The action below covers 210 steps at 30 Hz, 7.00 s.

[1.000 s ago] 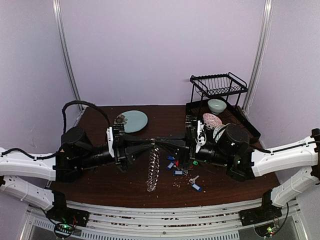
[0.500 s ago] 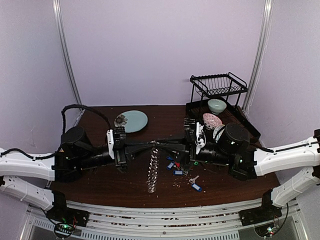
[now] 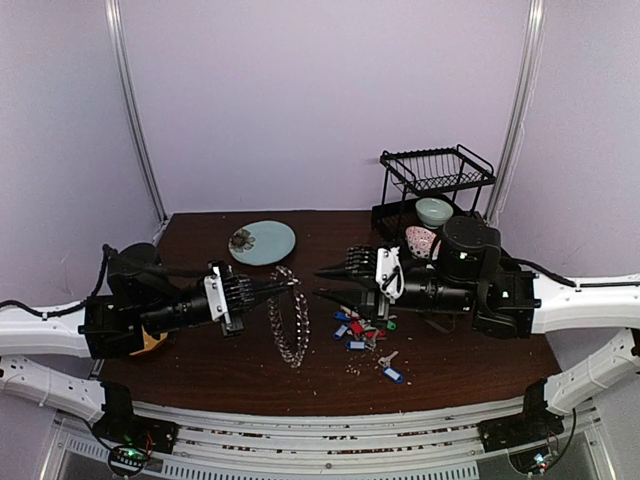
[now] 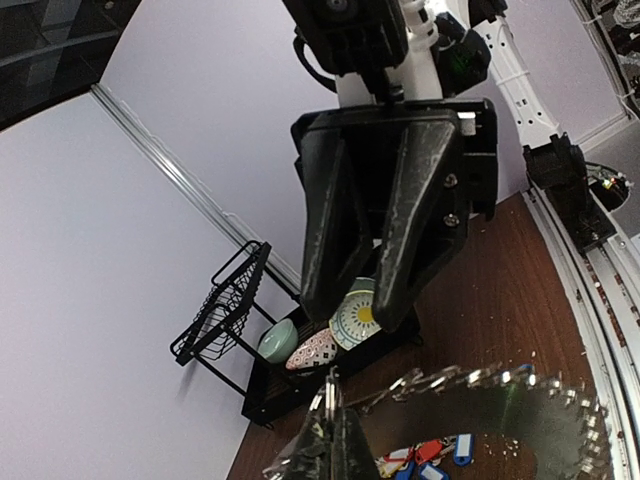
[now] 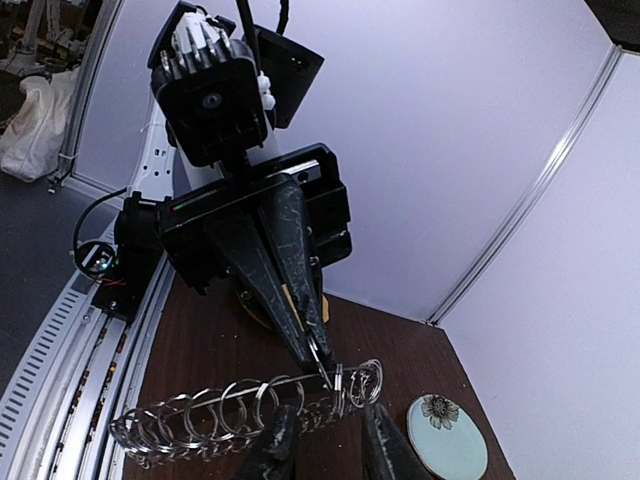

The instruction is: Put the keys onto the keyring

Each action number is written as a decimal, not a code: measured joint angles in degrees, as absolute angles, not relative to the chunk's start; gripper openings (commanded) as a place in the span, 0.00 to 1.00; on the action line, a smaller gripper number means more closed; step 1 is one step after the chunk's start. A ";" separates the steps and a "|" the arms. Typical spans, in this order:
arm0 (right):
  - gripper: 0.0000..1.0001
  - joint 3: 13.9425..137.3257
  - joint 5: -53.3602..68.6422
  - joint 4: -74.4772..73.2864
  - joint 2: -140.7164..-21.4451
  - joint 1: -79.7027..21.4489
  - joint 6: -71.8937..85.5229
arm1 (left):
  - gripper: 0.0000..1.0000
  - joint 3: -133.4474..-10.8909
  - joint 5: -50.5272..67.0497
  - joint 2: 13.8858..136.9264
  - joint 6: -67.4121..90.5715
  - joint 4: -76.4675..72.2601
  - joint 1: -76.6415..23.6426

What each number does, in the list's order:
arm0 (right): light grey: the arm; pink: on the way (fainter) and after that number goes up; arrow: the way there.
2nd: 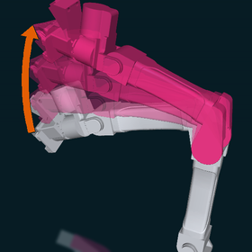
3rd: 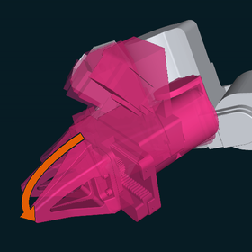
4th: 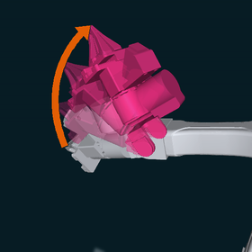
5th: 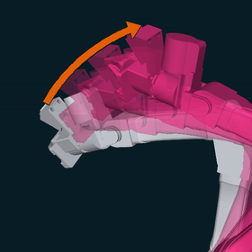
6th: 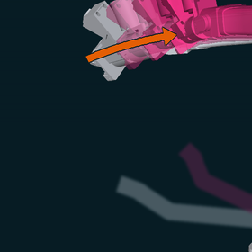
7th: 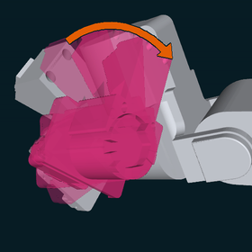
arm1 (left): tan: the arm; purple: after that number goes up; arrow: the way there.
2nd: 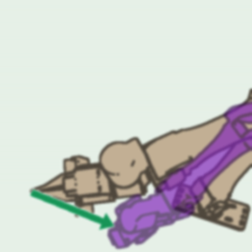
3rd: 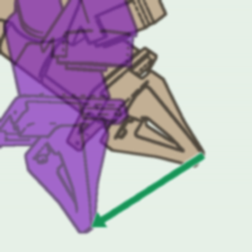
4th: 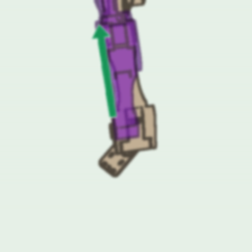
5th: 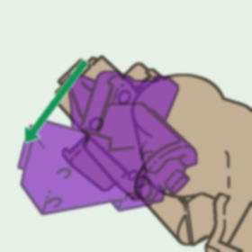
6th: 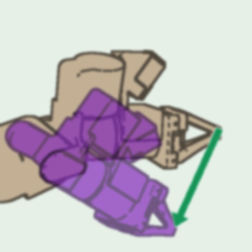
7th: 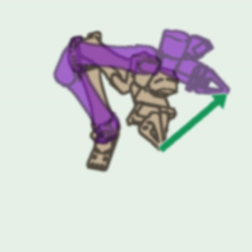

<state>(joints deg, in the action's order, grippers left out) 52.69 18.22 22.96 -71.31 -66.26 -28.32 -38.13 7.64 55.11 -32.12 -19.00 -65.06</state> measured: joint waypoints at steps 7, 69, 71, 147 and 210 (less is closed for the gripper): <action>0.21 55.88 18.17 18.83 -73.03 -67.96 -33.08 | 0.00 -39.31 7.09 55.13 -35.57 -15.00 -65.36; 0.00 48.01 16.95 44.14 -76.31 -69.08 -14.70 | 0.20 -37.85 9.13 56.36 -21.41 -27.51 -66.11; 0.00 47.97 16.95 44.29 -76.31 -69.08 -14.52 | 0.17 -37.85 8.95 56.36 -20.91 -27.59 -66.11; 0.00 48.88 21.85 53.82 -80.68 -65.87 6.35 | 0.12 -43.72 24.86 58.08 -5.69 -19.59 -57.71; 0.00 54.06 19.46 28.77 -78.11 -65.76 -22.76 | 0.00 -41.82 17.76 57.65 -18.48 -12.43 -58.24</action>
<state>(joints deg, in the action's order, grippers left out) 54.06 19.46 28.77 -78.11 -65.76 -22.76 -41.82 17.76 57.65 -18.48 -12.43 -58.24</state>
